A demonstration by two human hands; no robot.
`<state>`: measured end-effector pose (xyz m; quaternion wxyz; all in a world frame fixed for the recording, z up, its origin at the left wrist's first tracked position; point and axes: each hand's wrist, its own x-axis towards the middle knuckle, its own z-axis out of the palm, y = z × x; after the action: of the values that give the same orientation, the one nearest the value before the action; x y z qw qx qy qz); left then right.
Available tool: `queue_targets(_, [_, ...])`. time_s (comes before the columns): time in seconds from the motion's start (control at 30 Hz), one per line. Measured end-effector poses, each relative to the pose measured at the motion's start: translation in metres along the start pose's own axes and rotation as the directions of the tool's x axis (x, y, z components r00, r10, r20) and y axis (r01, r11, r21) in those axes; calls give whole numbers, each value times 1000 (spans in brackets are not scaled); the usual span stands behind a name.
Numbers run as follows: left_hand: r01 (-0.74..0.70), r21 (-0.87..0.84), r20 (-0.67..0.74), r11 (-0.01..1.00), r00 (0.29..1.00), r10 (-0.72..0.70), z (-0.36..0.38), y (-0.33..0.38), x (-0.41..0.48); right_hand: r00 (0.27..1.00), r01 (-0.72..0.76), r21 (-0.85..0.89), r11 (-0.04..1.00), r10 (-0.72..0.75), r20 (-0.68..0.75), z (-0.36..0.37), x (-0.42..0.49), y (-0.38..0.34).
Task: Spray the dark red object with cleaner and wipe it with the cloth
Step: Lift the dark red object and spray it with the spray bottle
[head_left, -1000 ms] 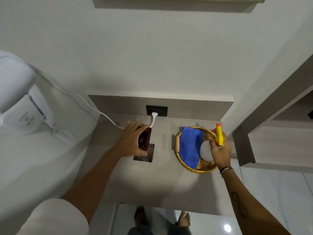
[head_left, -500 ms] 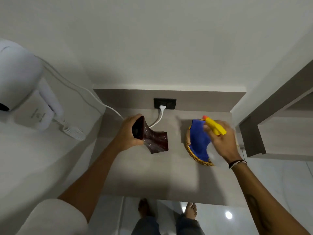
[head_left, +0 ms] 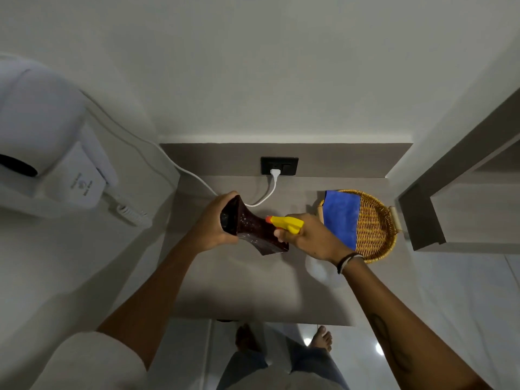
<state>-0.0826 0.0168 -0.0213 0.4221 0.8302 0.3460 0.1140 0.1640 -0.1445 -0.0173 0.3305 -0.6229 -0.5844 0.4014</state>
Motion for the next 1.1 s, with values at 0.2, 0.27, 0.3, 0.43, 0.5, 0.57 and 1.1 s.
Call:
queue_targets(0.2, [-37, 41, 6, 998, 999, 37, 4, 2, 0, 1000, 4, -82, 997, -4, 0, -6, 2, 0])
queue_targets(0.27, [-39, 46, 8, 998, 999, 39, 5, 4, 0, 1000, 0, -74, 997, 0, 3, -5, 2, -1])
queue_targets(0.3, [-42, 49, 6, 998, 999, 41, 5, 4, -1, 1000, 5, -69, 998, -6, -6, -4, 2, -1])
queue_targets(0.43, [-53, 50, 2, 997, 999, 53, 4, 7, -2, 998, 47, -87, 995, -50, -26, 0, 0, 1])
queue_targets(0.5, [-51, 56, -9, 997, 999, 51, 4, 6, -3, 998, 49, -87, 995, -52, -39, 0, -1, 3])
queue_targets(0.57, [-29, 64, -20, 998, 999, 30, 4, 4, -4, 997, 45, -91, 995, -50, -55, 1, -3, 5])
queue_targets(1.1, [82, 78, -34, 994, 996, -80, 3, 0, -12, 997, 52, -182, 982, -60, -38, -2, -4, 5])
